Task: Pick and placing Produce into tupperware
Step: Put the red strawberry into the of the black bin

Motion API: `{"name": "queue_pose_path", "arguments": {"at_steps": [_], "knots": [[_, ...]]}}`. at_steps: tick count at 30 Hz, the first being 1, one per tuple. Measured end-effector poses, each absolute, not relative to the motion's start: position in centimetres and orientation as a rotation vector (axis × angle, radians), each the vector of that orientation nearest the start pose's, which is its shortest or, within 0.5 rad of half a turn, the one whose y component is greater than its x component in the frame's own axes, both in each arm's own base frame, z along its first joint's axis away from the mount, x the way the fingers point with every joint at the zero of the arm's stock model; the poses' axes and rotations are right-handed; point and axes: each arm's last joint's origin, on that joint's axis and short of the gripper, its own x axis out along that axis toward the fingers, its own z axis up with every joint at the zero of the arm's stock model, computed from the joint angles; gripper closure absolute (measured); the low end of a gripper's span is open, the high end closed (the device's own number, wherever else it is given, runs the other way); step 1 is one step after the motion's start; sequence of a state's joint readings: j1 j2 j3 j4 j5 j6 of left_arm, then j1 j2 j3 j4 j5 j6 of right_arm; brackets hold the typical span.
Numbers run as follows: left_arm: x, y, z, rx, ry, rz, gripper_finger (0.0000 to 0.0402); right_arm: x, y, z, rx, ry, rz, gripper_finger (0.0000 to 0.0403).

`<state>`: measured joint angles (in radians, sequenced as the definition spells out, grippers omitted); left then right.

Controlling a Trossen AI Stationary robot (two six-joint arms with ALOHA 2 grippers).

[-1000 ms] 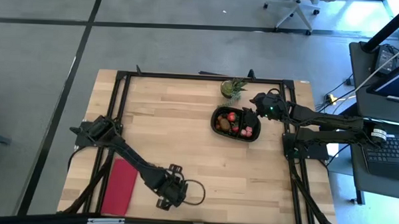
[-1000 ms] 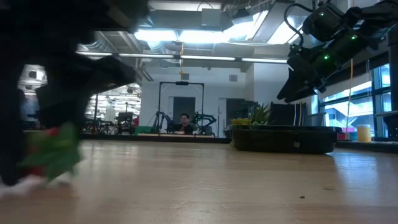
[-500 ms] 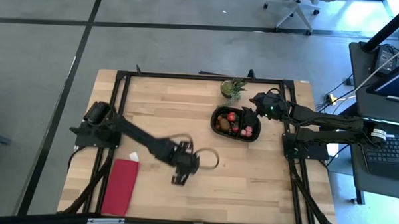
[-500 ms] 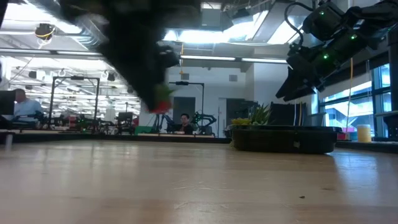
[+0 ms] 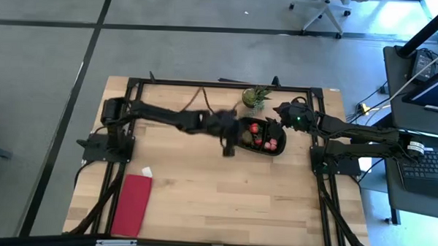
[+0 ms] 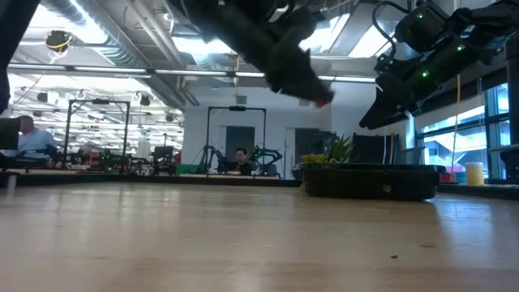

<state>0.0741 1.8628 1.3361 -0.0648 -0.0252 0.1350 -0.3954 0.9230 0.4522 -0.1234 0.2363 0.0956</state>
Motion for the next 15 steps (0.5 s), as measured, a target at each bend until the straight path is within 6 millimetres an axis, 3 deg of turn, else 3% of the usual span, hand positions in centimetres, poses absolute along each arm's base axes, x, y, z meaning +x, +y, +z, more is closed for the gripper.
{"name": "queue_pose_path", "arguments": {"at_steps": [3,6,15], "knots": [[42.6,5.6,23.4,0.081,0.458,0.018,0.0262,16.8,-7.8,20.3,0.129,0.572,-0.668,0.0135],[43.6,6.9,22.2,0.053,0.374,-0.024,0.0259,16.8,-7.9,20.3,0.124,0.571,-0.695,0.0135],[45.6,8.3,15.7,-0.002,0.385,-0.045,0.0270,16.8,-8.0,20.4,0.122,0.564,-0.702,0.0135]]}}
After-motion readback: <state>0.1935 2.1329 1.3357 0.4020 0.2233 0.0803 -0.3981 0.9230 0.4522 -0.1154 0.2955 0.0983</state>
